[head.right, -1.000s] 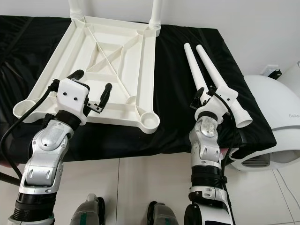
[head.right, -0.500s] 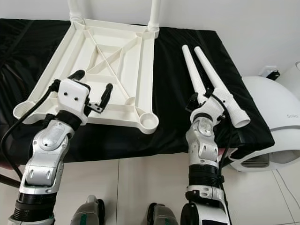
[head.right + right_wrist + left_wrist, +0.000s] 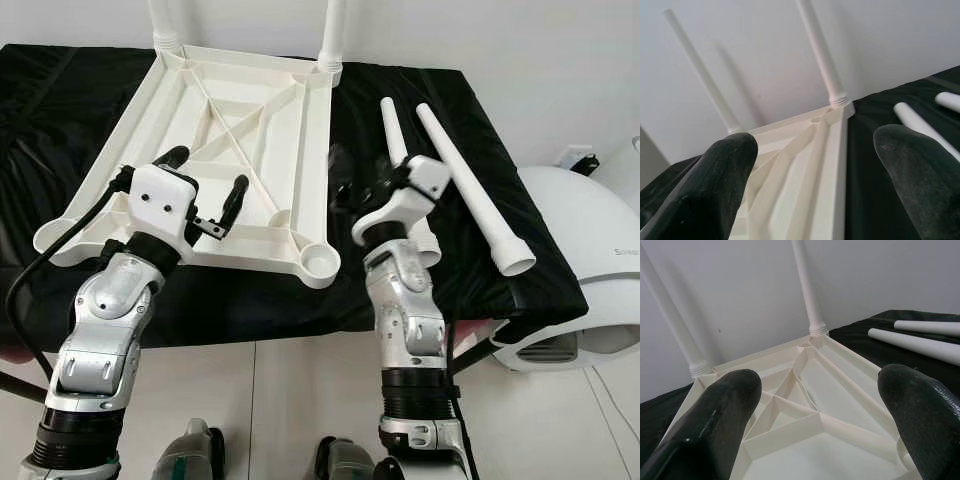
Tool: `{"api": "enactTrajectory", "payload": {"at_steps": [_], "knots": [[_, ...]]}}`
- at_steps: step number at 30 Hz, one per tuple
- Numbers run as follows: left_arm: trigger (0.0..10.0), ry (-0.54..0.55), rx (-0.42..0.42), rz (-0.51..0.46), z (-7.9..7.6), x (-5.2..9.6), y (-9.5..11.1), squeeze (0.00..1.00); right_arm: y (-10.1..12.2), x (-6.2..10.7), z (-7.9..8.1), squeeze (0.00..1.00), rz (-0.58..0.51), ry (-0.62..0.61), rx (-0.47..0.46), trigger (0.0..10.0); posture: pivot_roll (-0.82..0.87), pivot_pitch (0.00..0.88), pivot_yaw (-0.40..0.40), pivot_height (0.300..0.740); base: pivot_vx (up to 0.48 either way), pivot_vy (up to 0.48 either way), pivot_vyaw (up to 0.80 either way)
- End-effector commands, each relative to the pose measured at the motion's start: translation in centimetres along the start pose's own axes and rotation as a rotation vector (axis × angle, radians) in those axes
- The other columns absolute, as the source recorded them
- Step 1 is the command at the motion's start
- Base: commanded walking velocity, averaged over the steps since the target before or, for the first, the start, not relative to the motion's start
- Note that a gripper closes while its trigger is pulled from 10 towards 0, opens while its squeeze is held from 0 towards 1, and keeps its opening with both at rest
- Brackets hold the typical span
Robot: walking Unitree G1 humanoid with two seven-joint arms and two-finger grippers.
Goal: Building children table
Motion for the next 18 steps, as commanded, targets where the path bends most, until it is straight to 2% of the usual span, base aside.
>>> {"api": "enactTrajectory", "payload": {"at_steps": [1,3,6,8,10,12,13,18], "knots": [[10.0,0.017,0.008,0.004,-0.3,-0.2,0.2,0.00,0.7,-0.1,-1.7,0.00,-0.034,-0.091,0.059,10.0,0.07,0.103,-0.024,0.740,0.000,0.000,0.00],[10.0,0.014,0.010,0.002,-0.4,-0.2,0.2,0.00,0.5,0.0,-4.2,0.00,-0.007,-0.226,0.120,10.0,0.07,0.103,-0.023,0.740,0.000,0.000,0.00],[10.0,0.013,0.012,0.004,-0.4,-0.2,0.2,0.00,0.2,0.6,-6.9,0.00,0.003,-0.395,0.132,10.0,0.07,0.102,-0.023,0.740,0.000,0.000,0.00],[10.0,0.013,0.012,0.004,-0.4,-0.2,0.2,0.00,0.2,0.6,-6.9,0.00,0.003,-0.395,0.132,10.0,0.07,0.102,-0.023,0.740,0.000,0.000,0.00],[10.0,0.012,0.012,0.004,-0.4,-0.2,0.1,0.00,0.3,1.0,-8.1,0.00,-0.008,-0.482,0.136,10.0,0.07,0.102,-0.023,0.740,0.000,0.000,0.00],[10.0,0.012,0.012,0.004,-0.4,-0.2,0.1,0.00,0.3,1.0,-8.1,0.00,-0.008,-0.482,0.136,10.0,0.07,0.102,-0.023,0.740,0.000,0.000,0.00],[10.0,0.011,0.013,0.004,-0.5,-0.2,0.2,0.00,0.2,1.2,-8.8,0.00,0.003,-0.530,0.144,10.0,0.07,0.102,-0.023,0.740,0.000,0.000,0.00],[10.0,0.012,0.010,0.005,-0.4,-0.2,0.2,0.00,-0.4,1.5,-9.7,0.00,0.039,-0.589,0.132,10.0,0.07,0.104,-0.023,0.740,0.000,0.000,0.00]]}}
Point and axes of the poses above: a point about 5 cm out from each wrist's last joint towards the gripper, its own x axis pointing back from the gripper into the wrist, its own y axis along the axis of the wrist's last joint, z = x × y, the point moved 2 cm from there along -x, pointing out of the wrist towards the gripper, and after that the axes turned 12 degrees about -x, right-handed, at the moved point
